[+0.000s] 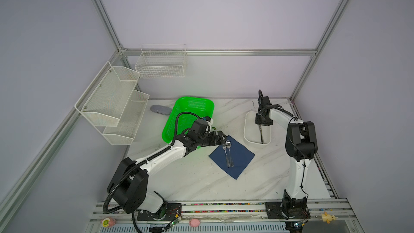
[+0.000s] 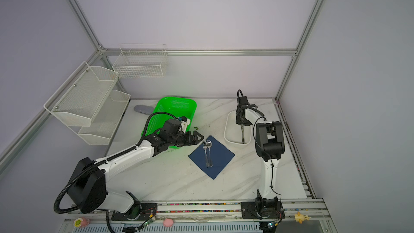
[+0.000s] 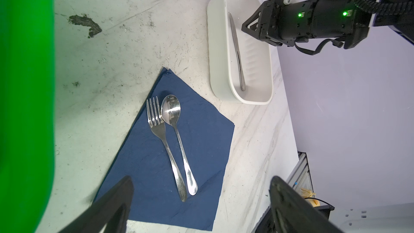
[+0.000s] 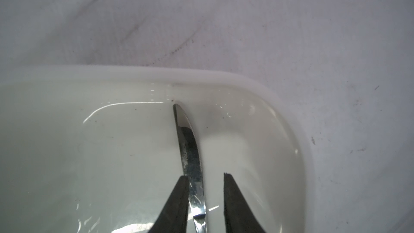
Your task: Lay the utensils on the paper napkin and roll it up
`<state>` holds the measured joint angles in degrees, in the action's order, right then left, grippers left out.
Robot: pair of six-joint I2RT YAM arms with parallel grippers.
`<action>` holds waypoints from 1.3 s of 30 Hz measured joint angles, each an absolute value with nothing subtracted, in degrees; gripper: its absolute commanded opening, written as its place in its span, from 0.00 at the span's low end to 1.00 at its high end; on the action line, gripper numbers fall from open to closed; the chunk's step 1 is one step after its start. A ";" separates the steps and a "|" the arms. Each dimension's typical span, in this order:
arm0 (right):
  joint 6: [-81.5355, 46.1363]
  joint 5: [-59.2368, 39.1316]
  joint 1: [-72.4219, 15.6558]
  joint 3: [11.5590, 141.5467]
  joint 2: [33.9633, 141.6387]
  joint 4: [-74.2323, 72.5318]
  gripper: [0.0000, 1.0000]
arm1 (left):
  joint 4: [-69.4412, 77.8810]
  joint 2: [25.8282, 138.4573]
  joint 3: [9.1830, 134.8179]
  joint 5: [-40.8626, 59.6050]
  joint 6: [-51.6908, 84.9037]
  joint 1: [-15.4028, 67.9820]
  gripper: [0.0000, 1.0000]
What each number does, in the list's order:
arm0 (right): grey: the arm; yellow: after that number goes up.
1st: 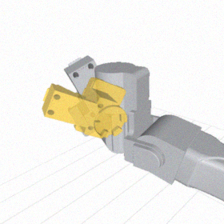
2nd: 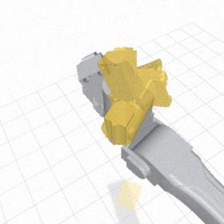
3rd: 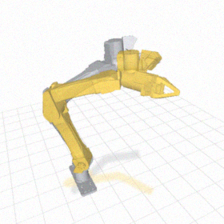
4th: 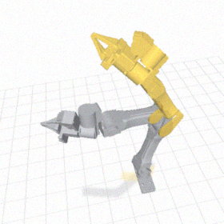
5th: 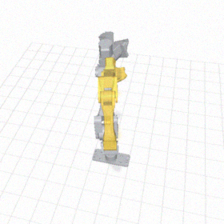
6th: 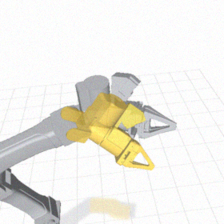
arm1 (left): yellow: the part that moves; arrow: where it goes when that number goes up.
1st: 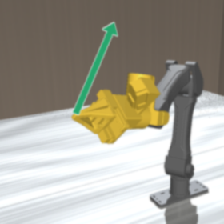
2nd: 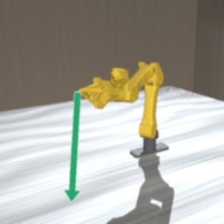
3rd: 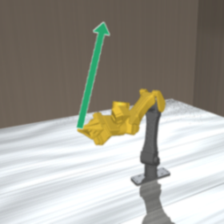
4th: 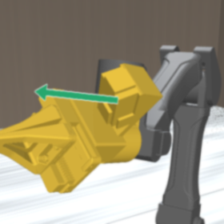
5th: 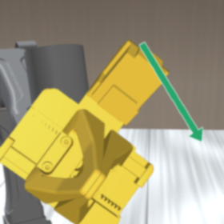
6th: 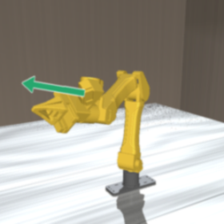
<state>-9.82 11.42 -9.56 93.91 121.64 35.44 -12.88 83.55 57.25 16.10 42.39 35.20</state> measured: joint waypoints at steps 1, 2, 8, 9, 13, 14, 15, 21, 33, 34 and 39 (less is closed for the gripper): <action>-9.69 12.27 -10.20 93.97 122.34 35.59 0.31 | -12.86 83.55 57.25 16.10 42.39 35.20 0.94; -9.63 13.02 -10.81 94.02 122.93 35.66 0.31 | -12.86 83.55 57.25 16.10 42.37 35.18 0.94; -9.63 18.81 -14.15 94.67 125.29 35.81 0.31 | -12.86 83.55 57.25 16.12 42.37 34.87 0.94; -9.74 19.53 -14.50 94.85 125.54 35.79 0.31 | -12.86 83.55 57.25 16.12 42.39 34.87 0.94; -10.26 22.02 -14.76 94.96 126.13 35.81 0.31 | -12.88 83.55 57.25 16.14 42.37 34.85 0.94; -10.39 22.20 -14.72 94.96 126.19 35.81 0.31 | -12.88 83.55 57.25 16.12 42.37 34.85 0.94; -10.52 22.33 -14.70 95.02 126.37 35.88 0.31 | -12.88 83.55 57.25 16.12 42.37 34.85 0.94; -11.33 23.42 -14.44 95.02 126.63 35.83 0.32 | -12.88 83.55 57.25 16.14 42.37 34.85 0.94; -11.55 23.57 -13.50 95.66 127.83 34.22 0.11 | -12.91 83.55 57.25 16.14 42.37 34.83 0.94; -11.53 23.51 -13.50 95.61 127.83 34.02 0.10 | -12.91 83.55 57.25 16.12 42.37 34.83 0.94; -11.68 22.92 -13.50 95.44 127.55 33.76 0.05 | -13.15 82.87 57.23 16.10 42.39 34.83 0.94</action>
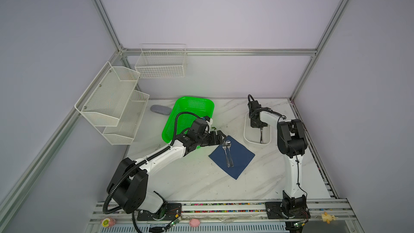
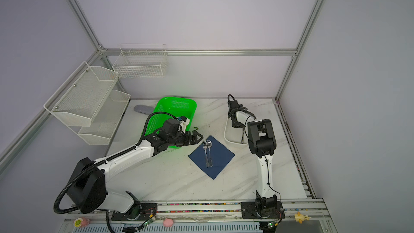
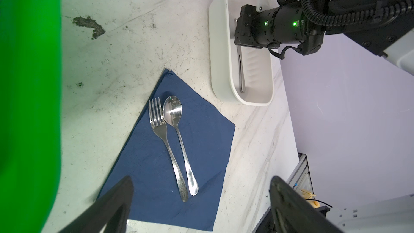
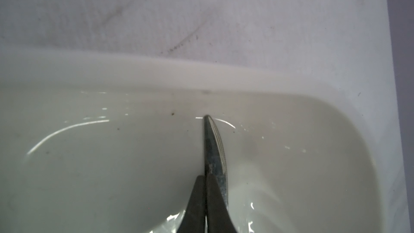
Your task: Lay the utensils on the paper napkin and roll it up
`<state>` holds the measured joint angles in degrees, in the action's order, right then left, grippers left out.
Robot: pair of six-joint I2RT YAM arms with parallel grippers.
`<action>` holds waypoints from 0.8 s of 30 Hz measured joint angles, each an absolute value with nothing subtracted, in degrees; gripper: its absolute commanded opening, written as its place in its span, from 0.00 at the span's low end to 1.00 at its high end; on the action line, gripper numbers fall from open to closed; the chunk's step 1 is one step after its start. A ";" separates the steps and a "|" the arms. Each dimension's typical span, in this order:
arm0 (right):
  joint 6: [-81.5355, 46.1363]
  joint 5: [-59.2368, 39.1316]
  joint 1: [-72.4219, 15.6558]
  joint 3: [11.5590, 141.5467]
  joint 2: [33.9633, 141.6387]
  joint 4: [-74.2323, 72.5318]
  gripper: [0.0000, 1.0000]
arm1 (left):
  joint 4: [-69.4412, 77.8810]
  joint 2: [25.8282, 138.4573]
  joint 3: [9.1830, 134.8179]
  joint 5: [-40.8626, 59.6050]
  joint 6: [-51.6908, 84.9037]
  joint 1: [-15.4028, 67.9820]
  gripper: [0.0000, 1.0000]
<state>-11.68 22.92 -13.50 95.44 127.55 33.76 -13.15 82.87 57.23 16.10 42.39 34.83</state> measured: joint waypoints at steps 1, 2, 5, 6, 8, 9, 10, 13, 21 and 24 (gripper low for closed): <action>-11.73 22.74 -13.47 95.31 127.39 33.78 0.04 | -13.19 82.37 57.25 16.10 42.39 34.83 0.94; -11.75 22.61 -13.43 95.18 127.24 33.80 0.03 | -13.19 81.93 57.23 16.12 42.39 34.83 0.94; -11.73 21.43 -13.15 94.43 126.37 33.91 0.01 | -13.17 80.71 57.23 16.10 42.39 34.83 0.94; -11.75 20.80 -12.99 94.15 125.97 34.20 0.01 | -13.15 80.49 57.23 16.12 42.39 34.83 0.94; -11.86 19.40 -12.78 93.80 125.25 34.98 0.02 | -13.15 80.34 57.25 16.12 42.39 34.83 0.94; -11.94 18.44 -12.73 93.49 124.81 35.51 0.01 | -13.15 80.34 57.25 16.10 42.39 34.83 0.94; -11.97 17.39 -12.73 92.92 124.27 35.73 0.02 | -13.21 80.34 57.25 16.10 42.39 34.83 0.94; -12.36 15.00 -12.53 90.80 122.04 36.56 0.09 | -13.19 80.34 57.25 16.12 42.39 34.83 0.94; -15.16 10.09 -11.29 85.58 116.09 37.17 0.26 | -13.19 80.34 57.21 16.12 42.39 34.83 0.94; -16.05 7.53 -9.82 84.42 115.81 37.12 0.27 | -13.08 80.27 56.53 16.14 42.39 34.81 0.94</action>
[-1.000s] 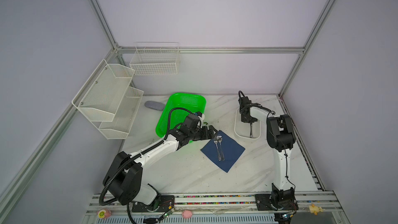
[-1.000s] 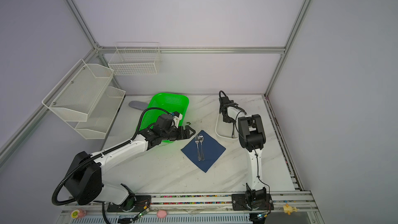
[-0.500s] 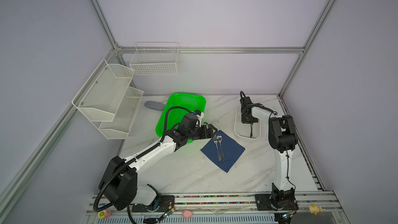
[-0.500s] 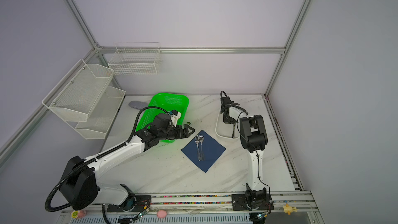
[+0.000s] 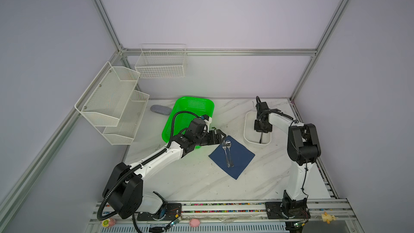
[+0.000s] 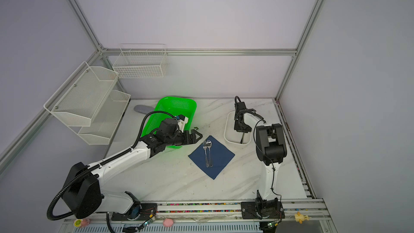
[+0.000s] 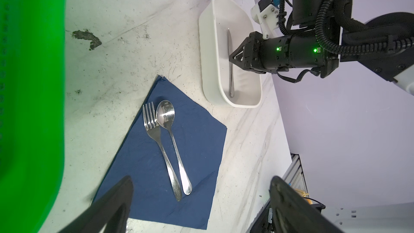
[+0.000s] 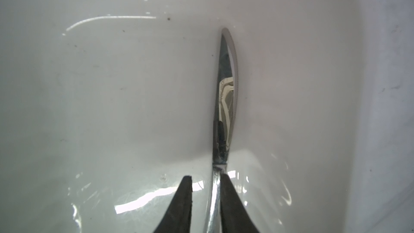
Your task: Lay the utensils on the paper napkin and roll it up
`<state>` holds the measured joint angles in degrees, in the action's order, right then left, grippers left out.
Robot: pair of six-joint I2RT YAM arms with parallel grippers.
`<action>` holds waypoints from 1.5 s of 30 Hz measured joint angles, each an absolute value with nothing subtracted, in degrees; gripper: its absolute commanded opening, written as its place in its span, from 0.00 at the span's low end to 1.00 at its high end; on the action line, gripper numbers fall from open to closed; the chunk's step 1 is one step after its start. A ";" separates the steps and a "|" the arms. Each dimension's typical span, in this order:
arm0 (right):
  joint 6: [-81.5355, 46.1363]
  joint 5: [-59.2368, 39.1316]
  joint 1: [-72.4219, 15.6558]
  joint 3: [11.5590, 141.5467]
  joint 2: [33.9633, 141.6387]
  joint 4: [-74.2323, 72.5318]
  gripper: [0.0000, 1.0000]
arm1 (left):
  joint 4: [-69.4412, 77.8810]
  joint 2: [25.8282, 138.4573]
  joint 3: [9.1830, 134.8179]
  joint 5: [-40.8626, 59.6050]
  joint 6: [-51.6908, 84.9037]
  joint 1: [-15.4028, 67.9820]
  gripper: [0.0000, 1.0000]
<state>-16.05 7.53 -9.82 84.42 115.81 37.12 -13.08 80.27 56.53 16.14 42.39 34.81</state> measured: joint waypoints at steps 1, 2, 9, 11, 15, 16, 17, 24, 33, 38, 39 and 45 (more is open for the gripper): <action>-16.45 7.09 -9.52 84.03 115.83 37.19 0.27 | -13.15 80.27 56.34 16.14 42.39 34.81 0.94; -16.86 6.98 -9.17 83.77 115.83 37.39 0.28 | -13.37 80.27 56.34 16.14 42.39 34.81 0.94; -18.55 5.23 -8.60 82.67 116.18 38.61 0.27 | -13.34 80.27 56.34 16.32 42.39 34.81 0.94; -18.31 3.90 -8.49 82.48 116.29 38.30 0.27 | -13.34 80.27 56.34 16.38 42.39 34.81 0.94; -16.21 -0.14 -8.21 81.93 116.31 37.26 0.24 | -13.34 80.27 56.34 16.75 42.39 34.81 0.94; -15.68 -0.91 -8.10 81.78 116.31 36.88 0.22 | -13.34 80.27 56.34 16.82 42.39 34.81 0.94; -15.22 -1.21 -8.05 81.67 116.31 36.64 0.20 | -13.37 80.27 56.34 16.91 42.39 34.81 0.94; -10.61 -1.15 -8.21 83.35 117.47 36.91 0.14 | -13.37 80.27 56.34 17.06 42.39 34.81 0.94; -5.80 3.84 -10.96 94.65 124.27 42.65 0.15 | -13.43 80.66 56.34 17.32 42.39 34.79 0.94; -5.48 3.55 -11.68 96.25 125.16 43.20 0.21 | -14.00 80.66 56.34 17.32 42.39 34.76 0.94; -5.69 3.38 -11.68 96.09 125.03 43.07 0.22 | -14.11 80.66 56.34 17.32 42.39 34.76 0.94; -6.74 1.15 -11.62 93.58 123.63 42.68 0.25 | -14.26 80.66 56.34 17.37 42.39 34.76 0.94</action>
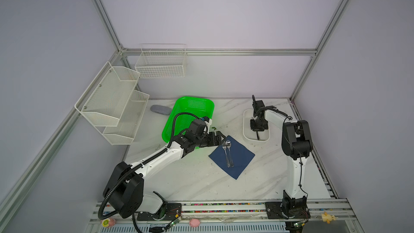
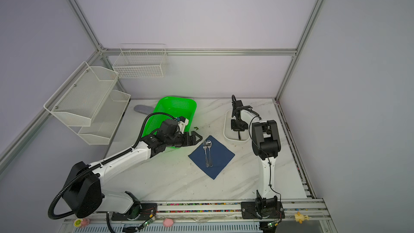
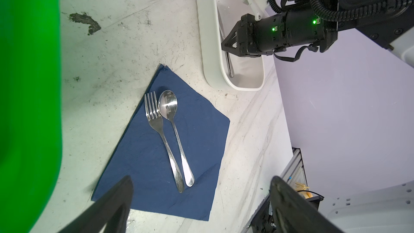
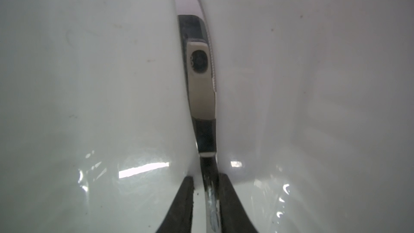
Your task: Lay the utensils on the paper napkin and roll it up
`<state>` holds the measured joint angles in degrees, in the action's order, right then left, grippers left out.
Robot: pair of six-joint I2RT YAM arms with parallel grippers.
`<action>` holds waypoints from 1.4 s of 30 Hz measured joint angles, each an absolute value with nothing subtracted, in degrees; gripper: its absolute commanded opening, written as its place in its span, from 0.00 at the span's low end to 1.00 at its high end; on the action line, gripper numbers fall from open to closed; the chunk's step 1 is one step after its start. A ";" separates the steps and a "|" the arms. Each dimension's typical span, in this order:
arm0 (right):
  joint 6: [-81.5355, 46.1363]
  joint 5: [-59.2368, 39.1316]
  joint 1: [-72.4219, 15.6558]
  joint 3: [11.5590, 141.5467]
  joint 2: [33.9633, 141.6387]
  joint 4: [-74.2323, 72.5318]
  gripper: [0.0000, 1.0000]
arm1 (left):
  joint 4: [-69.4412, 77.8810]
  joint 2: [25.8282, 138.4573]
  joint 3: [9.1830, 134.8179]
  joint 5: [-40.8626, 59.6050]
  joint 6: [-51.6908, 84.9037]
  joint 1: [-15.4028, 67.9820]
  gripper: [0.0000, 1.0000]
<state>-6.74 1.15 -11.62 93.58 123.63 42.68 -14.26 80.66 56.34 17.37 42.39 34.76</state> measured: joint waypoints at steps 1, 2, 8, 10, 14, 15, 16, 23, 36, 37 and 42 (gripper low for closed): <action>-6.83 0.89 -11.57 93.45 123.61 42.70 0.25 | -14.28 80.66 56.34 17.39 42.39 34.76 0.94; -6.85 0.75 -11.53 93.38 123.59 42.78 0.25 | -14.28 80.66 56.34 17.39 42.39 34.76 0.94; -6.72 -0.32 -11.31 92.33 123.04 42.52 0.25 | -14.22 80.66 56.34 17.47 42.41 34.76 0.94; -6.72 -0.23 -11.31 91.96 122.96 42.46 0.25 | -14.13 80.88 56.34 17.85 42.39 34.76 0.94; -6.72 -0.03 -11.31 90.70 121.99 42.24 0.26 | -14.02 82.61 56.34 18.22 42.33 34.76 0.94; -6.72 0.14 -11.31 90.56 121.89 42.41 0.26 | -14.09 83.00 56.34 18.26 42.30 34.76 0.94; -6.72 0.16 -11.31 90.32 121.71 42.37 0.26 | -14.22 83.18 56.34 18.28 42.28 34.76 0.94; -6.76 -0.30 -11.31 89.47 121.89 42.13 0.19 | -14.22 83.35 56.34 18.87 42.24 34.76 0.94; -6.70 0.60 -11.57 91.66 122.19 41.91 0.13 | -14.28 83.35 56.36 19.42 42.17 34.76 0.94; -6.68 0.64 -11.57 91.81 122.17 42.11 0.13 | -14.28 83.35 56.34 19.51 42.17 34.76 0.94; -6.44 0.67 -11.57 90.24 120.22 40.97 0.12 | -14.28 83.35 56.34 19.81 42.19 34.76 0.94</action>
